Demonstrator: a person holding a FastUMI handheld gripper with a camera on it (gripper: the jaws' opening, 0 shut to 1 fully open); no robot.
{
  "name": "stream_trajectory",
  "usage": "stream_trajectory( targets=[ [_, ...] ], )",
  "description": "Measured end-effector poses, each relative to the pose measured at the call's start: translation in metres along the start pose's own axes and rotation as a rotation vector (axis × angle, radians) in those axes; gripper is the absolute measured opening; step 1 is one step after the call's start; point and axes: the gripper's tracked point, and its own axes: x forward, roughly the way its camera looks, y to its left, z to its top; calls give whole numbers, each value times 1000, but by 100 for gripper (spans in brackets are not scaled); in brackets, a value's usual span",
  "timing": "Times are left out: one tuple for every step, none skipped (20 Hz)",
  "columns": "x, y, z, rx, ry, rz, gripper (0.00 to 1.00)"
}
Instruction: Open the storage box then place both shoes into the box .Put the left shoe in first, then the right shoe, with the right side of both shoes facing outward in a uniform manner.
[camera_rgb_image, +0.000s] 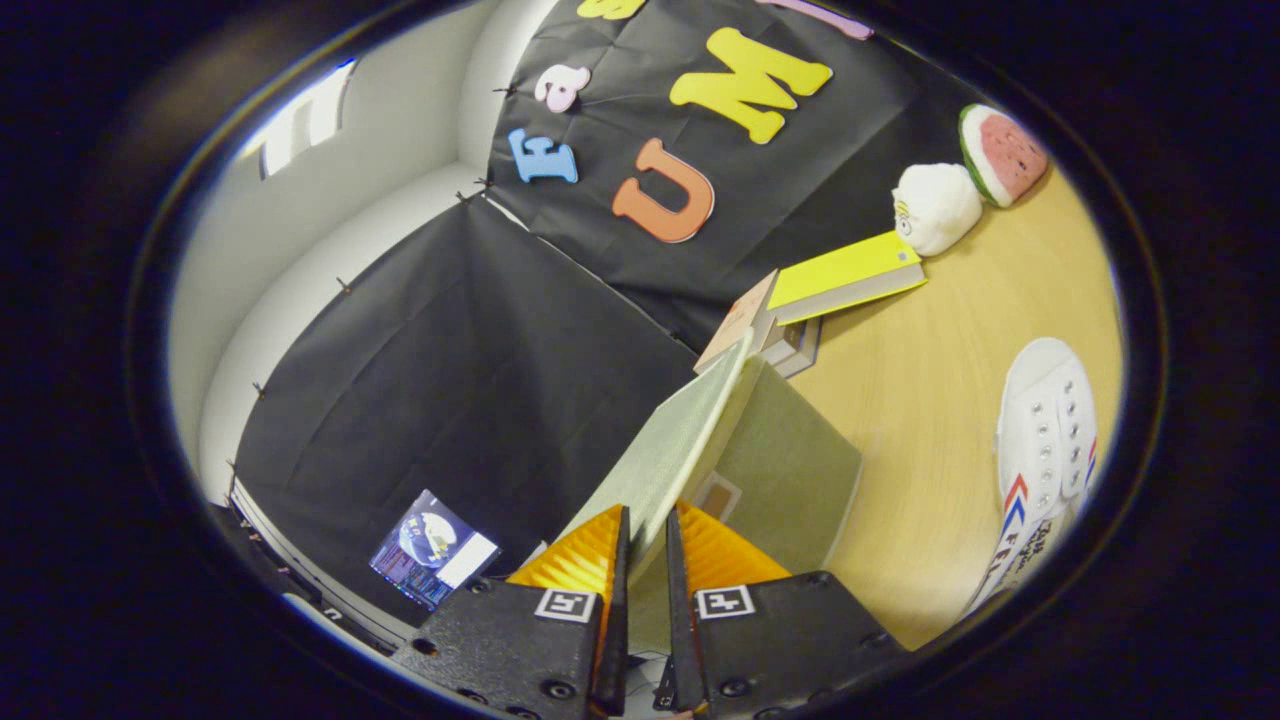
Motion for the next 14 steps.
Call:
stream_trajectory(
  targets=[
    [1,6,4,0,1,-16,21],
    [2,15,10,-5,1,-28,14],
    [4,25,16,-23,4,-39,10],
    [7,38,25,-52,-6,-44,7],
    [9,53,35,-82,-16,-45,7],
    [13,69,44,-108,-26,-41,7],
    [18,85,51,-140,-30,-39,7],
    [25,99,55,-191,-21,-44,7],
    [33,113,60,-240,-24,-51,7],
    [43,127,64,-278,-16,-55,8],
    [54,142,66,-304,-8,-48,8],
    [65,157,68,-325,-1,-46,10],
    [79,169,68,-357,13,-45,11],
    [92,180,67,-387,29,-48,13]
  ],
)
